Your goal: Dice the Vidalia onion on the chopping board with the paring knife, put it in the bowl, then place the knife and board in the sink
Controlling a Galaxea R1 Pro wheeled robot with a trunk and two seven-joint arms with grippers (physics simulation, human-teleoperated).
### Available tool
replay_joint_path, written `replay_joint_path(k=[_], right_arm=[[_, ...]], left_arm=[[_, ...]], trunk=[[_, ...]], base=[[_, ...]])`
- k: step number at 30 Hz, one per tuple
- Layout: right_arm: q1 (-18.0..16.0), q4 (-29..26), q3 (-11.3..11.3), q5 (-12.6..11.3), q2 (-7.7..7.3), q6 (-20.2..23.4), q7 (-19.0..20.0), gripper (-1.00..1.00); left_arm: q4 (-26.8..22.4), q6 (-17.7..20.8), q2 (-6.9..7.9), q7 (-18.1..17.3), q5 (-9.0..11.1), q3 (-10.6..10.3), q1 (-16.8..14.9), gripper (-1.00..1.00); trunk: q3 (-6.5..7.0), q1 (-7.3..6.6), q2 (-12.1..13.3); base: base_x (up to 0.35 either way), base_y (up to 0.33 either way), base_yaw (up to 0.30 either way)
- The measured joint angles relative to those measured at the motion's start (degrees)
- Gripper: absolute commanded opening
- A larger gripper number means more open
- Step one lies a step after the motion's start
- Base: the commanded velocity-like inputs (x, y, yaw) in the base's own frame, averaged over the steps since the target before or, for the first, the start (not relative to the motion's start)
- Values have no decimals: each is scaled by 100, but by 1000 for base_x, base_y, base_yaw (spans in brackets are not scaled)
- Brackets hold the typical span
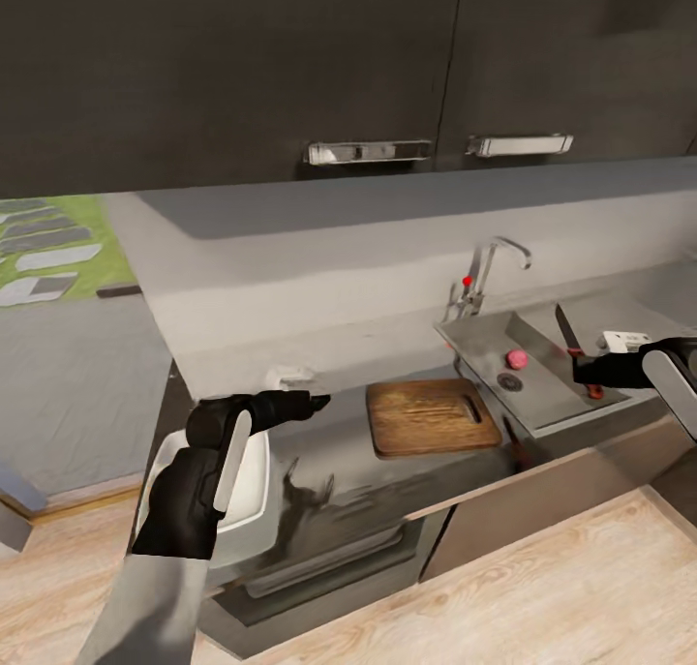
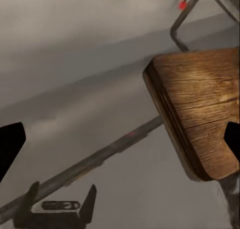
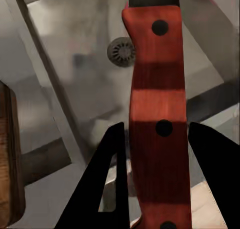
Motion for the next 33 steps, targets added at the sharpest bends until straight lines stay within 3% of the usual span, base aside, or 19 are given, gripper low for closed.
replay_joint_path(k=[21, 33], right_arm=[[-1, 0, 1, -1, 0, 0, 4, -100], [0, 0, 1, 0, 1, 0, 3, -100]], left_arm=[[1, -1, 0, 6, 0, 0, 0, 100], [0, -1, 0, 9, 0, 0, 0, 100]], trunk=[[91, -2, 1], [103, -2, 1]], base=[[199, -216, -187], [213, -255, -19]])
